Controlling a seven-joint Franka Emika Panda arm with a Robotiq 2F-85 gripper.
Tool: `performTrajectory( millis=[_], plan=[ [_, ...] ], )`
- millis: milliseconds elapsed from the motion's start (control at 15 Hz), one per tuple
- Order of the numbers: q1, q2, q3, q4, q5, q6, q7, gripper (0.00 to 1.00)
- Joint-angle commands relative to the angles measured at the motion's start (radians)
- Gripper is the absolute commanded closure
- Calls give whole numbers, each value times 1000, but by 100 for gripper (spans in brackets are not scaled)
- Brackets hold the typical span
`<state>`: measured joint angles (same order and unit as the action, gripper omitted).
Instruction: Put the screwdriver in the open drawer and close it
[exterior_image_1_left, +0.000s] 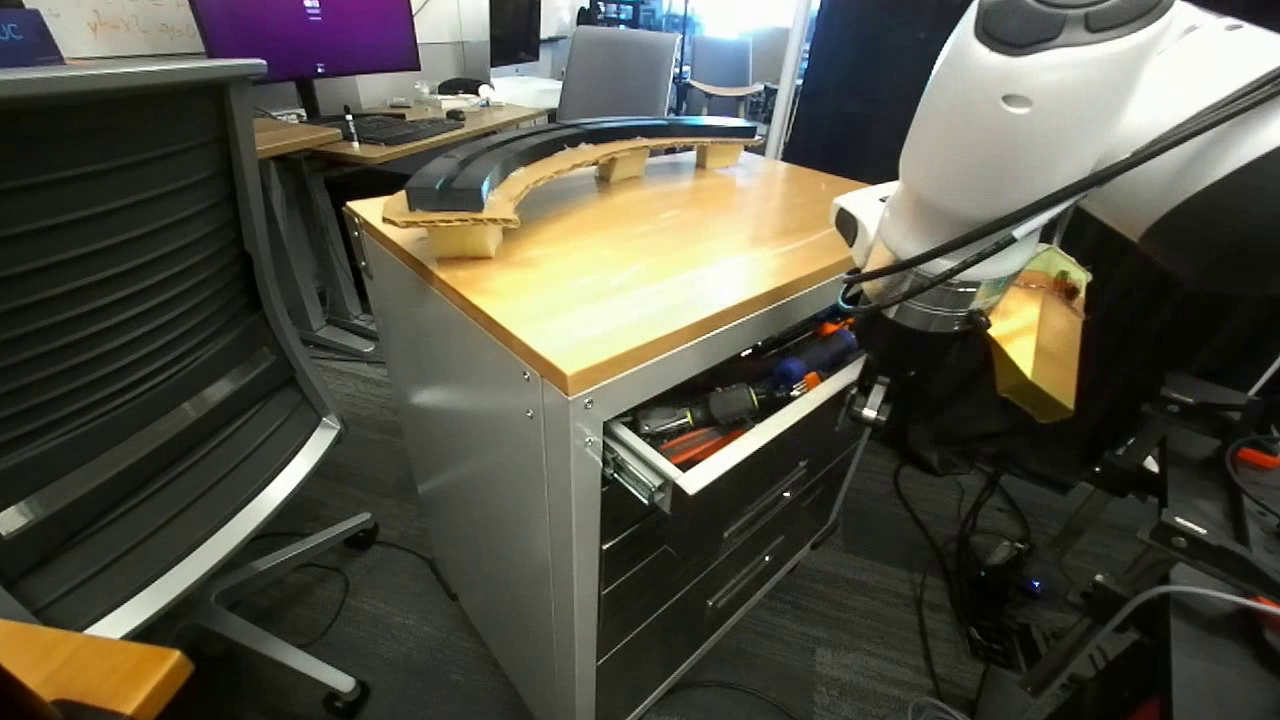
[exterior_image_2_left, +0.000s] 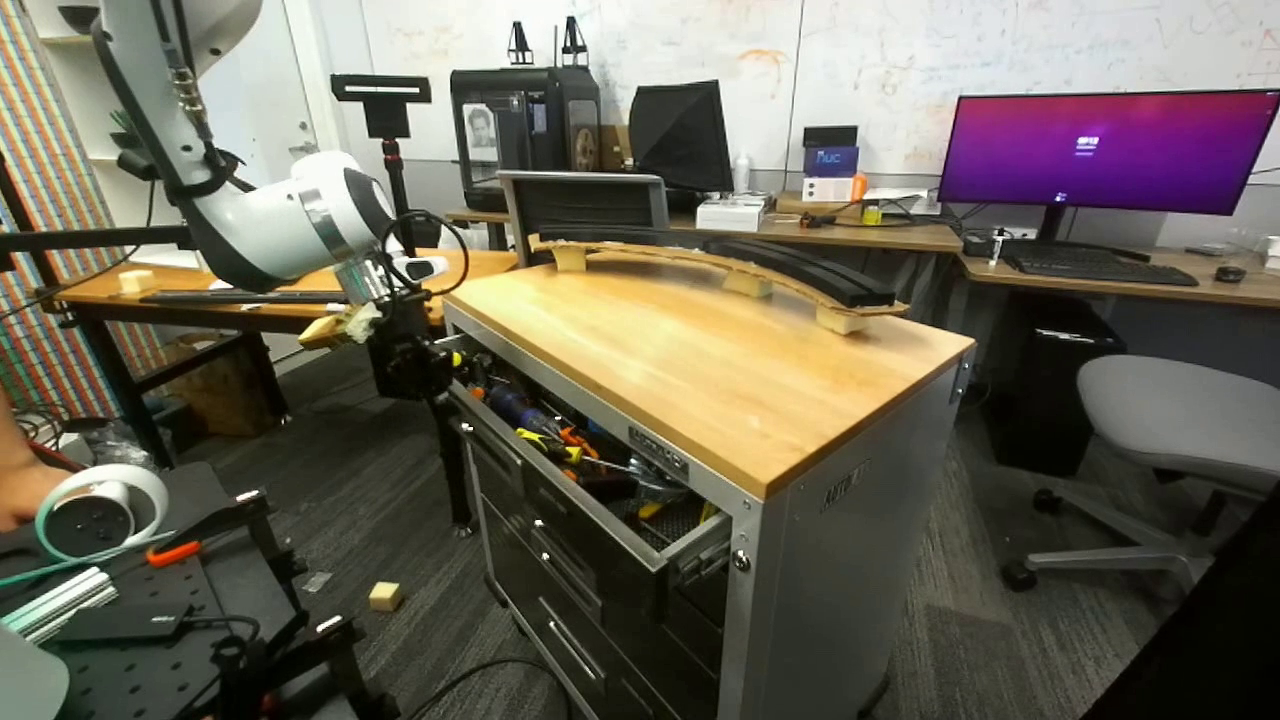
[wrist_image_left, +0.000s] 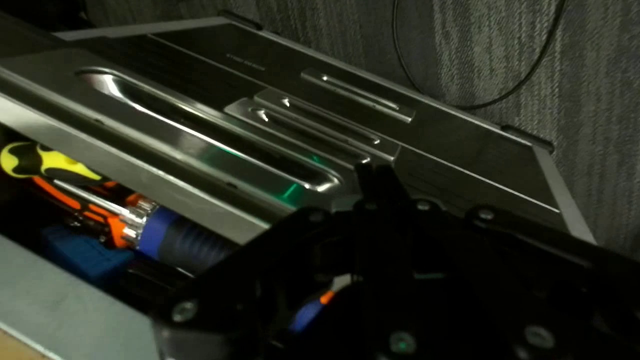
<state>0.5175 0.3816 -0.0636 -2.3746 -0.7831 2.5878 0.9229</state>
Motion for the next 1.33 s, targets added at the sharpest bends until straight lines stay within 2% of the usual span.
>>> performTrajectory(
  millis=[0,267,467,1000,1067,1200,1267],
  plan=[
    [0,68,-1,129,-172,-65,134,93],
    [-24,112,41,200,-287,-133,214,91],
    [-42,132,71,239,-350,-185,247,93],
    [-87,162,138,317,-489,-285,285,93],
    [-95,157,147,311,-486,-288,286,72],
    [-124,127,177,276,-434,-277,251,64],
    [-164,95,207,241,-375,-236,192,56]
  ],
)
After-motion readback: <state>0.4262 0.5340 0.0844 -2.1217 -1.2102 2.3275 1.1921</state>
